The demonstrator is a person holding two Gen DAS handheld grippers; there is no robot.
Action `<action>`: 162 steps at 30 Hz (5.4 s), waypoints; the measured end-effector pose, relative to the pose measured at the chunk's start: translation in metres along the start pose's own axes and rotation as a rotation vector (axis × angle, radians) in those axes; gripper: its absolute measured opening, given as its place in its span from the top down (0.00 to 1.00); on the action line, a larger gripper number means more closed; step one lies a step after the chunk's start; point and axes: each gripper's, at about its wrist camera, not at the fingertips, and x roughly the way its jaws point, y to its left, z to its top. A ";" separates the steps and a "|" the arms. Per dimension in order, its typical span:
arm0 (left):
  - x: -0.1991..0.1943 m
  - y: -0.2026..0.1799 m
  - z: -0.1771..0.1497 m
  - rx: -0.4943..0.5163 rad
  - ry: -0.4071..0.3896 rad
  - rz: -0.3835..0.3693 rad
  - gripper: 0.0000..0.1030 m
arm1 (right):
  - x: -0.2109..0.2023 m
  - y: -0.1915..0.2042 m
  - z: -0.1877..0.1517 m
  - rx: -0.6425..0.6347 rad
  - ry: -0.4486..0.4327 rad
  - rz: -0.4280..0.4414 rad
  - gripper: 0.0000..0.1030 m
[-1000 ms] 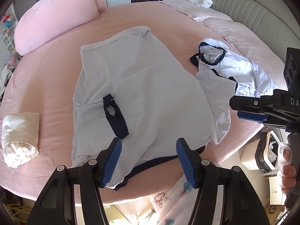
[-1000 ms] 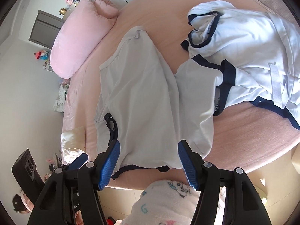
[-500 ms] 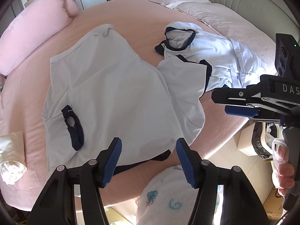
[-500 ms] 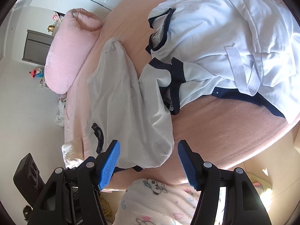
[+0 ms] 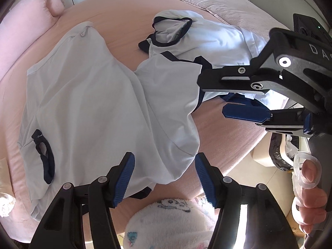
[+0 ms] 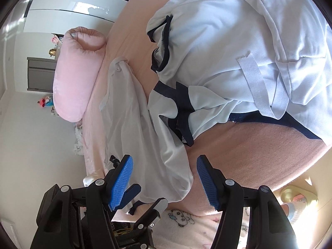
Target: Fold clothes
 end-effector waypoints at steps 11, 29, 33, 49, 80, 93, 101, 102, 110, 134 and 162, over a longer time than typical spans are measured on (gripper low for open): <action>0.018 -0.008 0.013 0.002 -0.016 -0.049 0.44 | 0.018 -0.011 0.015 0.081 0.048 0.058 0.38; 0.040 -0.005 0.016 -0.040 -0.018 -0.076 0.44 | 0.039 -0.031 0.024 0.097 0.036 -0.002 0.92; 0.038 0.002 0.014 -0.079 -0.045 -0.125 0.44 | 0.035 -0.029 0.025 0.102 0.042 0.028 0.93; 0.044 -0.001 0.026 -0.141 -0.109 -0.198 0.46 | 0.028 0.008 0.039 0.019 0.048 0.034 0.93; 0.044 0.039 0.044 -0.241 -0.107 -0.326 0.81 | 0.069 0.000 0.051 0.021 0.096 -0.046 0.82; 0.013 0.036 0.057 -0.190 -0.225 -0.399 0.85 | 0.048 0.047 0.043 -0.092 0.039 -0.056 0.95; 0.000 0.067 0.044 -0.258 -0.198 -0.401 0.80 | 0.054 0.081 0.033 -0.168 0.055 -0.085 0.95; -0.001 0.072 0.040 -0.264 -0.196 -0.388 0.74 | 0.055 0.084 0.032 -0.173 0.059 -0.085 0.95; -0.007 0.111 0.017 -0.395 -0.199 -0.432 0.64 | 0.065 0.106 0.020 -0.211 0.097 -0.091 0.95; 0.018 0.152 0.022 -0.549 -0.207 -0.449 0.90 | 0.042 0.109 -0.013 -0.344 0.081 -0.155 0.46; 0.009 0.159 0.018 -0.459 -0.133 -0.406 0.90 | 0.074 0.046 -0.053 -0.423 0.003 -0.329 0.46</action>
